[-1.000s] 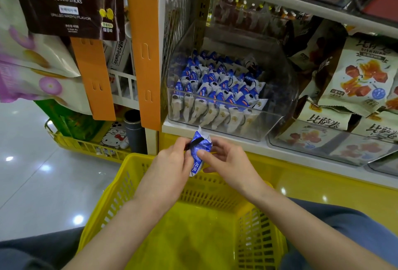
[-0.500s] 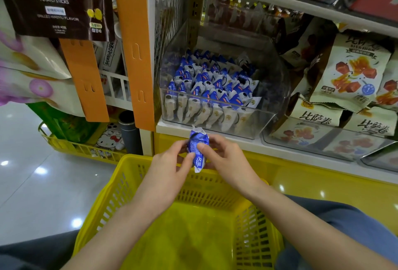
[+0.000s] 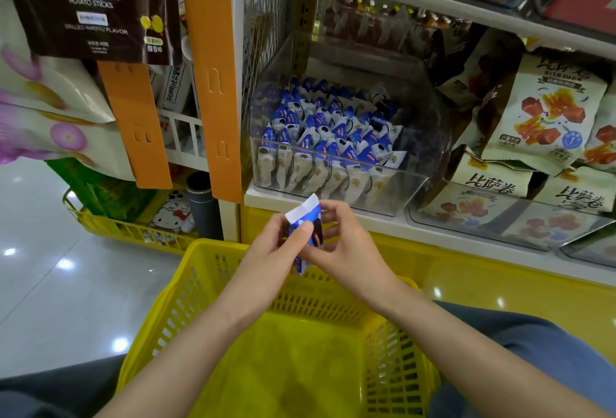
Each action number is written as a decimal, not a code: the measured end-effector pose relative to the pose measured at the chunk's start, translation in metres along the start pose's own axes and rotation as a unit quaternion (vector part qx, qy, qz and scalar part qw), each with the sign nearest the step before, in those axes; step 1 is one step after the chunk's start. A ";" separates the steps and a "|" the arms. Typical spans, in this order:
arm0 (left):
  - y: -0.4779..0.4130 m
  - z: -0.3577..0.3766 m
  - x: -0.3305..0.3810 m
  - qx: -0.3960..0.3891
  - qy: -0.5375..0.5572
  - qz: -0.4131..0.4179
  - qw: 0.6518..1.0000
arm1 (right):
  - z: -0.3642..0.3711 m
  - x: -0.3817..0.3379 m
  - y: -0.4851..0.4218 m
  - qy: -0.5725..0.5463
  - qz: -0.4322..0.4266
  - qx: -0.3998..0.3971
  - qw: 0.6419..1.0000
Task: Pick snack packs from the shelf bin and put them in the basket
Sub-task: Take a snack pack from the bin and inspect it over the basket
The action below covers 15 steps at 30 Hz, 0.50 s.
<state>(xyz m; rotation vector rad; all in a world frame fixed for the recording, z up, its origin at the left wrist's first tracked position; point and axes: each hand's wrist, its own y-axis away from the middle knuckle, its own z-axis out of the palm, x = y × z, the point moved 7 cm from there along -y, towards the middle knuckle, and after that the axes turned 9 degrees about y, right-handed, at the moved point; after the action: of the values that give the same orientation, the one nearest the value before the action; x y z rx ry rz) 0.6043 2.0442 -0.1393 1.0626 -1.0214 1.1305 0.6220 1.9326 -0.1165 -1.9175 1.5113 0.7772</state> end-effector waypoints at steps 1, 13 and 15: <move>-0.001 -0.002 0.004 0.017 -0.016 0.016 1.000 | 0.000 -0.001 0.001 0.012 -0.009 0.007 1.000; -0.002 -0.021 0.019 0.110 0.001 0.082 0.991 | -0.001 -0.012 0.003 0.093 -0.069 -0.013 0.993; -0.003 -0.025 0.022 0.117 -0.002 0.088 0.989 | -0.005 -0.013 0.000 0.080 -0.057 -0.018 0.995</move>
<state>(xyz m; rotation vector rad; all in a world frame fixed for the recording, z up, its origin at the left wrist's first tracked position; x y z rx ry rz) 0.6121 2.0719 -0.1226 1.1767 -1.0184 1.4195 0.6203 1.9373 -0.1035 -2.1165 1.4741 0.6171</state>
